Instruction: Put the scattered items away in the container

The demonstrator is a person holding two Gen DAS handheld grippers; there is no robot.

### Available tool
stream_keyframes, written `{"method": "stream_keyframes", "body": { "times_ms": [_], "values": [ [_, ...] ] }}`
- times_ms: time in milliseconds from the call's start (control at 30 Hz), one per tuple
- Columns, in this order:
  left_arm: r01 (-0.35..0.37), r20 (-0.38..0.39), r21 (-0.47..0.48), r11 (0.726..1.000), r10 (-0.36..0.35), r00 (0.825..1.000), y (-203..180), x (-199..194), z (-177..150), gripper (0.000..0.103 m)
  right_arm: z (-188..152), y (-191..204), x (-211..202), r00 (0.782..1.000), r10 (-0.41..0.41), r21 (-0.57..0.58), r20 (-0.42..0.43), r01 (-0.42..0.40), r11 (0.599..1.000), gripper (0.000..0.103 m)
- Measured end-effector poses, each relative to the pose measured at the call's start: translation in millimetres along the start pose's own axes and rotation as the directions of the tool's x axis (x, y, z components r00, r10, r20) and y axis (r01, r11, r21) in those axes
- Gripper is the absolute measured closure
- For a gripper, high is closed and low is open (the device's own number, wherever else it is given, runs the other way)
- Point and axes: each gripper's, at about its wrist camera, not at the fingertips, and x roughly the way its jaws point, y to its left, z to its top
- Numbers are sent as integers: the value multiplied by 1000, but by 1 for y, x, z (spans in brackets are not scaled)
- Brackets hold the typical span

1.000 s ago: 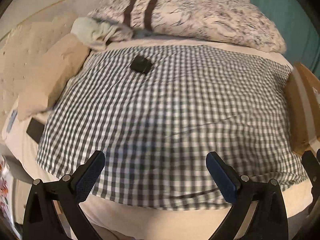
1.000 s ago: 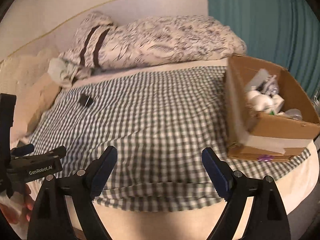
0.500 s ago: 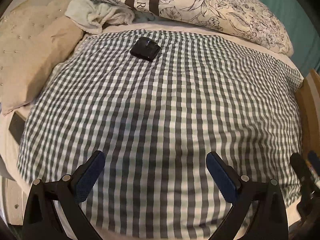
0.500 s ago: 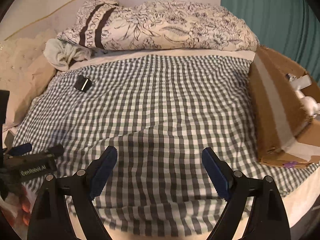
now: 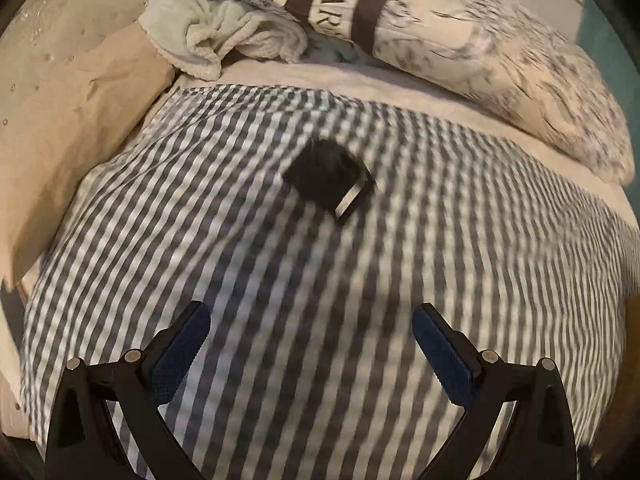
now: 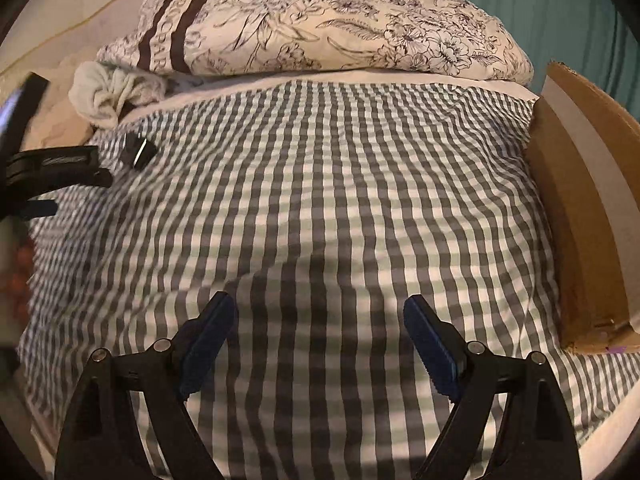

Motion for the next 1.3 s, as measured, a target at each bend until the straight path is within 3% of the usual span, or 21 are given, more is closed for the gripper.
{"method": "stream_keyframes", "body": {
  "times_ms": [267, 400, 467, 500, 600, 767, 967, 1067, 1100, 1133, 1167, 1233, 1300],
  "values": [
    [-36, -5, -116, 993, 35, 999, 0, 53, 59, 0, 14, -14, 15, 1000, -7, 8, 29, 7, 1000, 16],
    [37, -22, -154, 987, -41, 999, 7, 81, 68, 1, 15, -24, 28, 1000, -2, 39, -3, 2, 999, 16],
    [32, -86, -120, 992, -42, 995, 7, 97, 64, 19, 17, -26, 32, 1000, 13, 46, -20, -12, 999, 16],
    [3, -96, -88, 996, -12, 995, 7, 101, 61, 19, 19, -26, 32, 1000, 19, 50, -24, -18, 999, 16],
    [-10, -39, -25, 1000, 9, 999, 7, 91, 53, 22, 33, -22, 35, 999, 24, 34, -31, -23, 999, 16],
    [52, -31, -25, 998, -53, 998, 17, 73, 51, 22, 52, -12, 23, 999, 16, 14, 30, -16, 1000, 16],
    [99, 2, -66, 993, -99, 995, 21, 61, 69, 11, 55, -3, 17, 997, 26, -18, 78, -25, 1000, 16],
    [66, -11, -117, 991, -68, 998, 26, 74, 78, 11, 53, -5, 22, 998, 21, -11, 66, -20, 1000, 16],
    [56, -30, -127, 990, -60, 998, 28, 81, 79, 15, 52, -9, 23, 998, 14, -3, 68, -14, 1000, 16],
    [48, -75, -130, 990, -58, 996, 29, 93, 77, 36, 52, -11, 24, 997, 12, 1, 70, -12, 1000, 16],
    [35, -89, -126, 991, -47, 995, 30, 98, 74, 45, 52, -13, 24, 998, 9, 3, 69, -9, 1000, 16],
    [20, -36, -103, 994, -24, 999, 29, 92, 68, 53, 51, -18, 25, 998, -12, 11, 63, 11, 1000, 16],
    [-7, -27, -73, 997, 5, 1000, 27, 82, 58, 53, 50, -23, 24, 998, -15, 18, 64, 13, 1000, 16]
  ]
}}
